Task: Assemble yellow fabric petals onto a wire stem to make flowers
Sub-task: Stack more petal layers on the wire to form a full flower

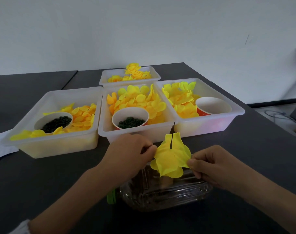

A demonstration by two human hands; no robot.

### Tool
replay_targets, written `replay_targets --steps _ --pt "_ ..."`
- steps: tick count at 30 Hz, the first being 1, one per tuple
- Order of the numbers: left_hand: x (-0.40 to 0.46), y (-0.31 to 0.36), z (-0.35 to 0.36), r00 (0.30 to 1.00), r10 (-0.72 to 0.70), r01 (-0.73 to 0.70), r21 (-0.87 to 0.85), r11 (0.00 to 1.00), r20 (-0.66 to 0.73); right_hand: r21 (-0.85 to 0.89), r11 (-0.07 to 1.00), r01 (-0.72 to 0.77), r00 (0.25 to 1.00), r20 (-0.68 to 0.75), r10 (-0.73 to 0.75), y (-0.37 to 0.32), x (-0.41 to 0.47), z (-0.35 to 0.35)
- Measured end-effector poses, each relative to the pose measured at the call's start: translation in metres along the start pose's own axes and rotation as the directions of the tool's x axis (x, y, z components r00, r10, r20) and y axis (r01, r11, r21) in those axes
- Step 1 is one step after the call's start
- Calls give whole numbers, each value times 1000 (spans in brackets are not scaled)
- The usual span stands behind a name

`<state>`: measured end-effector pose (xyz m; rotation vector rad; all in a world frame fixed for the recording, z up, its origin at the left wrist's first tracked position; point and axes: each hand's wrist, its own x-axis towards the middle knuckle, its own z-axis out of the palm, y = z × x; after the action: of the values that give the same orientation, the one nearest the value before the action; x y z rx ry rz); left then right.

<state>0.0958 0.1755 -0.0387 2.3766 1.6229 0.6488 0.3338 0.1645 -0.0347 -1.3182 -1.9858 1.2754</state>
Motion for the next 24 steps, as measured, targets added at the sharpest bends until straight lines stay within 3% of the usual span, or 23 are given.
replay_targets --steps 4,6,7,9,11,13,20,24 --pt "-3 -4 -1 1000 12 -12 -55 998 -12 -58 998 -6 984 177 16 -6 0 -15" --pt "-7 -8 -6 999 -11 7 -103 995 -39 -180 984 6 964 262 42 -14 0 -41" --pt "-8 -10 -8 998 -33 25 -132 991 -56 -247 969 10 972 230 48 -19 3 -56" --pt "-10 -14 -14 991 -84 66 -172 983 -100 -316 949 8 999 34 2 -30 15 -83" --pt "-9 -15 -18 980 -131 97 -212 972 -150 -402 915 40 971 -200 -131 -34 42 -99" --pt "-4 -14 -21 971 -147 101 -236 967 -187 -510 860 21 927 -312 -207 -32 79 -102" --pt "4 -12 -25 969 -137 84 -250 965 -204 -624 747 -230 934 -356 -11 -18 178 -73" --pt "1 -13 -26 975 -146 99 -262 960 -169 -618 738 -269 944 -321 75 -16 191 -65"
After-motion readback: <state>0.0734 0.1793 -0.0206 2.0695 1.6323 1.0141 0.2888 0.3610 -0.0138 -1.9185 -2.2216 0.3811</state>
